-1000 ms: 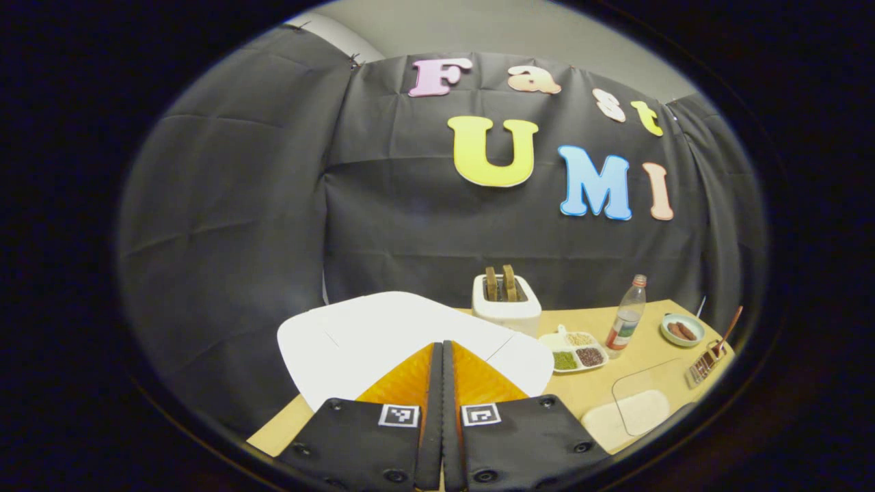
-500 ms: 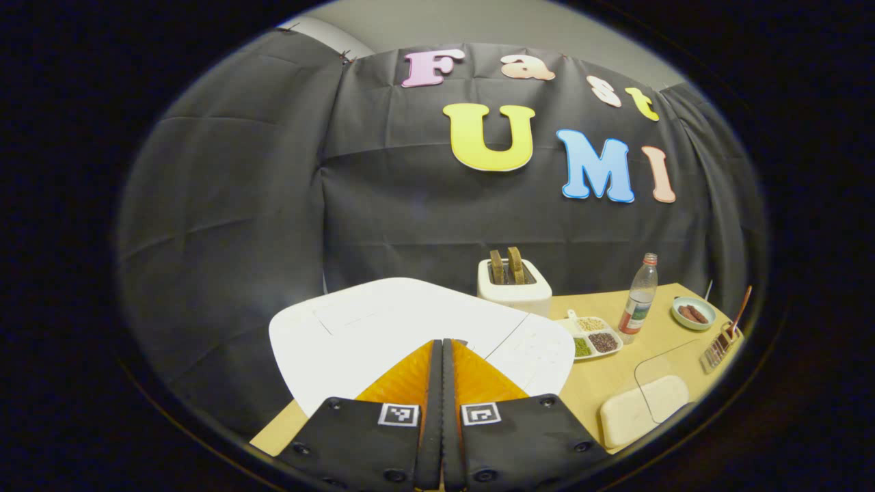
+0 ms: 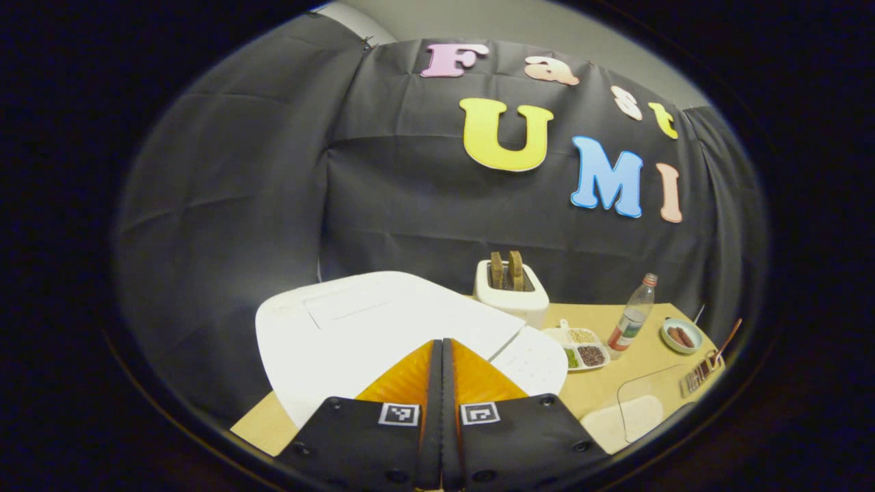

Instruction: Close the left gripper, press the button to open the rice cooker; take a wooden spoon from the chopstick holder with the right hand, scoop a spoonful of rice and pour it into the rice cooker, then put the wooden spoon back into the chopstick holder.

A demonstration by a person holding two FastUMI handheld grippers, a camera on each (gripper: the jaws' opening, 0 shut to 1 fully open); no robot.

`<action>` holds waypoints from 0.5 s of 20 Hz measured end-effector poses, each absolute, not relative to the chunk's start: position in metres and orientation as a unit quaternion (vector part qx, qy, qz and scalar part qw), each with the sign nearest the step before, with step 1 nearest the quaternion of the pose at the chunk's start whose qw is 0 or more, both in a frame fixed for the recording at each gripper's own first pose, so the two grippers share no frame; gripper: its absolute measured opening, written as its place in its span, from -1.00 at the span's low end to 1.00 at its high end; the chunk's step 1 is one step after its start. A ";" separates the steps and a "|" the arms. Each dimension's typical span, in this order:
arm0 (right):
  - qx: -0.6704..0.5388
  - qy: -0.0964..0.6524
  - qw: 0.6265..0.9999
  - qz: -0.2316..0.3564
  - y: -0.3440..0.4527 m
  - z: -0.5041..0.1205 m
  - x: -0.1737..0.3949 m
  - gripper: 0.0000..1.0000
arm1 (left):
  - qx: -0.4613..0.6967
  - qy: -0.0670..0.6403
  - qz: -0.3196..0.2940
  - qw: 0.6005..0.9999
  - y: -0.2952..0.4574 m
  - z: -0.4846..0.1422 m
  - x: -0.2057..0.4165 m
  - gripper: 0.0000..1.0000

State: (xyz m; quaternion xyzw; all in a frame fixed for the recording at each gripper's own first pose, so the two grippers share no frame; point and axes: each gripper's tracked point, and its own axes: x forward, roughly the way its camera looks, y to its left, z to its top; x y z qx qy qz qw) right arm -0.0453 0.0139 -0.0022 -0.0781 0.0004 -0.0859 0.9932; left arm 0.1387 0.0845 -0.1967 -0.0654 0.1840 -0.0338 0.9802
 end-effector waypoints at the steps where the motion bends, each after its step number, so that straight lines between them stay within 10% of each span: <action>1: -0.078 0.001 0.993 -0.087 0.008 -0.002 -0.044 0.86 | -0.056 0.169 -0.024 0.984 0.087 -0.186 0.138 -0.84; 10: -0.052 0.004 0.996 -0.076 -0.027 -0.010 -0.025 0.86 | -0.007 0.079 0.021 0.997 0.088 -0.089 0.126 -0.83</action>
